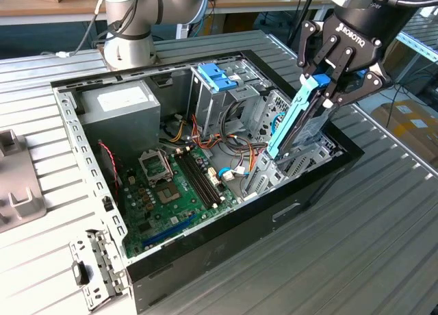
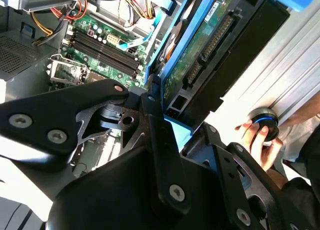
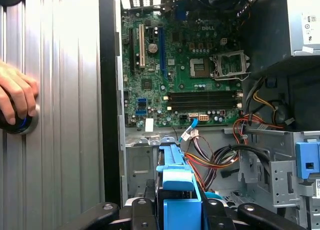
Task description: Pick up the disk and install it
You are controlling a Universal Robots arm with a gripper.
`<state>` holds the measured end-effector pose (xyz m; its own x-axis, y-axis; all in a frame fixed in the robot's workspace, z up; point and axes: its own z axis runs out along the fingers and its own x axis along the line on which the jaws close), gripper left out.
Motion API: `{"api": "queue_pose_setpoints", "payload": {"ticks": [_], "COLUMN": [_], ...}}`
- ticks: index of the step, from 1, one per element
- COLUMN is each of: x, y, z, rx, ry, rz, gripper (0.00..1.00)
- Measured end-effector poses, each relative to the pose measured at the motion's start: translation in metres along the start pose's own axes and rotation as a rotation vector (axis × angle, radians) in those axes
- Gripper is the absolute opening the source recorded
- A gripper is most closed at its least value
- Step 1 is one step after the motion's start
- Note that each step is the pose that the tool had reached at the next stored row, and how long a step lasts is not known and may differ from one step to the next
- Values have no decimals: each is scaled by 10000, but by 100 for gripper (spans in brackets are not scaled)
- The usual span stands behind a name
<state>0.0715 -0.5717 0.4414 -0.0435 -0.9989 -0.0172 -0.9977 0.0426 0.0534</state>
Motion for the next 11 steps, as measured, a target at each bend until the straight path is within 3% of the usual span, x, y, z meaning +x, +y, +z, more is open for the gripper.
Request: {"api": "queue_pose_setpoints", "payload": {"ticks": [11], "x": [1], "y": [-10], "z": [85], "rx": [-2], "ry": [-1], "rz": [21], "gripper": [37]}}
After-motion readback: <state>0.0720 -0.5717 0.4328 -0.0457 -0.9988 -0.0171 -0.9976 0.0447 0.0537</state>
